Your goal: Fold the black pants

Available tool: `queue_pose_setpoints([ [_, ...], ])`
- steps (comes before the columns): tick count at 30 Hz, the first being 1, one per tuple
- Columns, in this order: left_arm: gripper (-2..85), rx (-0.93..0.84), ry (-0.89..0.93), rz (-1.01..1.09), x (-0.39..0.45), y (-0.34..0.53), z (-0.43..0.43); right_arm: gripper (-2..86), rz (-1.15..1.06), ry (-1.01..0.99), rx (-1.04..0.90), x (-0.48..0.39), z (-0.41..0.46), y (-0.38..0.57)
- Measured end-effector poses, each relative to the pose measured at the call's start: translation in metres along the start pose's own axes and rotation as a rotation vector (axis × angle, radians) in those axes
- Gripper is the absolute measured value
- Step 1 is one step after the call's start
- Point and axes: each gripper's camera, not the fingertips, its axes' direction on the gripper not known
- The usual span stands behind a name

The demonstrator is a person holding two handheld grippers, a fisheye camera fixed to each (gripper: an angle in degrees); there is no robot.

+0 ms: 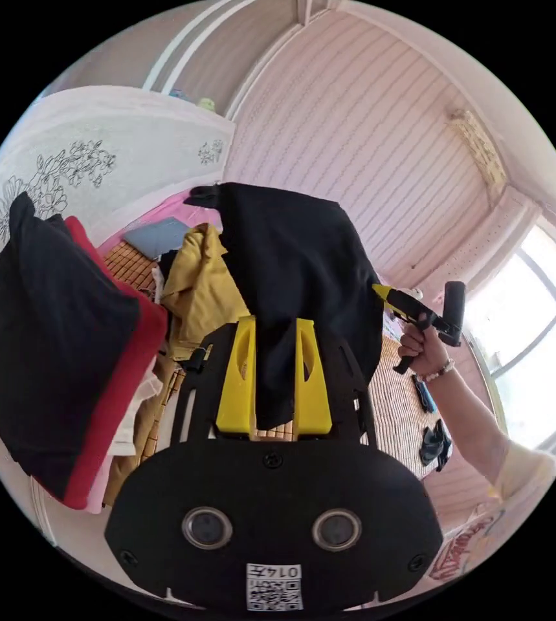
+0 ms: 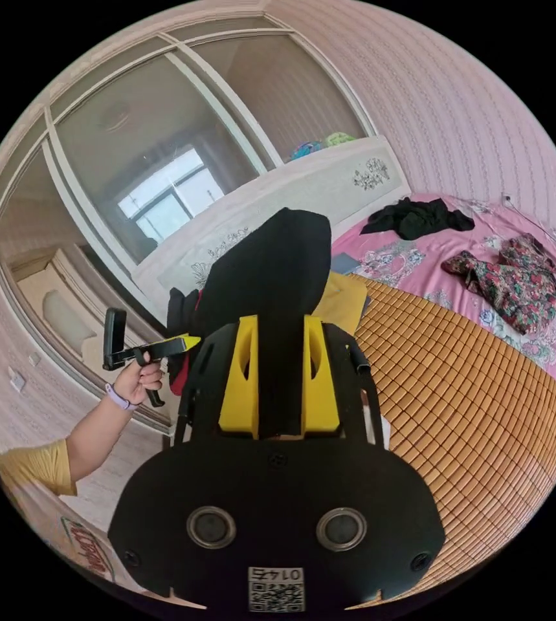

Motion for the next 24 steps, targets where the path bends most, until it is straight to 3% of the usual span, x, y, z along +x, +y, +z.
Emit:
queue_pose_setpoints([
  [2,10.9,-0.005,-0.024,-0.044,-0.009,0.003,-0.004,10.9,0.059,0.059,-0.102,0.001,0.022,-0.001],
  [6,9.1,0.076,-0.069,0.132,0.013,0.078,-0.022,10.8,-0.005,0.046,-0.155,-0.006,0.02,0.075],
  [9,5.4,0.065,-0.011,0.228,0.03,0.159,-0.022,9.2,-0.046,0.058,-0.235,-0.008,-0.002,0.19],
  [13,-0.2,0.044,0.092,0.224,0.049,0.255,-0.02,3.8,0.09,0.262,-0.354,-0.009,-0.069,0.344],
  [15,-0.7,0.061,0.12,0.199,0.069,0.303,-0.017,2.1,0.223,0.332,-0.3,-0.011,-0.116,0.394],
  [20,-0.9,-0.049,0.267,0.334,0.139,0.341,0.016,0.3,0.64,0.58,0.101,-0.033,-0.253,0.509],
  [24,-0.6,-0.159,0.434,0.525,0.215,0.344,0.056,0.1,0.775,0.668,0.202,-0.041,-0.285,0.563],
])
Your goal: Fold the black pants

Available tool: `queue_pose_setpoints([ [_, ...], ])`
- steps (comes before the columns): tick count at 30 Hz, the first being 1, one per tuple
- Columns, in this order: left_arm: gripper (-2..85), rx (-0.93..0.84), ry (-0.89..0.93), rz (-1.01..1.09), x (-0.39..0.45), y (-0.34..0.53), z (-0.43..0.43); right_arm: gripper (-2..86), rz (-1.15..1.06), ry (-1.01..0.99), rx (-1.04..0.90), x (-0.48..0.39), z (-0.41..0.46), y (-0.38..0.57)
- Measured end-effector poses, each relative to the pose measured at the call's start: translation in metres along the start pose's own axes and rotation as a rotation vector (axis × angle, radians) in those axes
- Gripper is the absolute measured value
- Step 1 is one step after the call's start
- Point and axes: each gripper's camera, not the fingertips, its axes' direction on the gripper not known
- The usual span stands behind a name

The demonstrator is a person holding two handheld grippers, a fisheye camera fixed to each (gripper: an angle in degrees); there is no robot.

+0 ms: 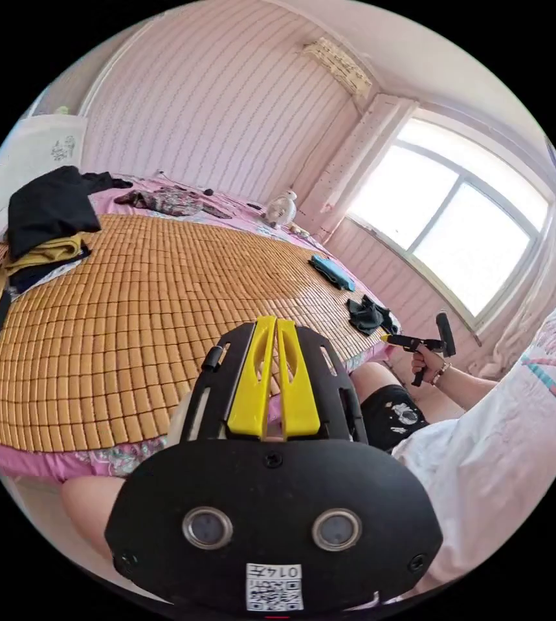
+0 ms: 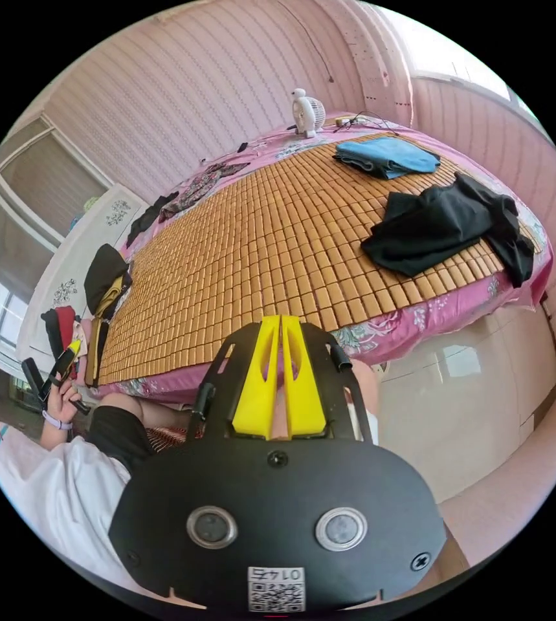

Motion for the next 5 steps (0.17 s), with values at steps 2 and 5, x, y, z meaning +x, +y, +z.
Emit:
queue_pose_setpoints([
  [2,0.0,-0.055,0.082,0.094,0.021,-0.02,0.031,0.3,0.042,0.006,0.04,0.021,-0.008,0.012],
  [5,3.3,-0.159,0.195,0.244,0.057,-0.05,0.093,0.9,0.084,0.013,0.083,0.044,-0.012,0.016],
])
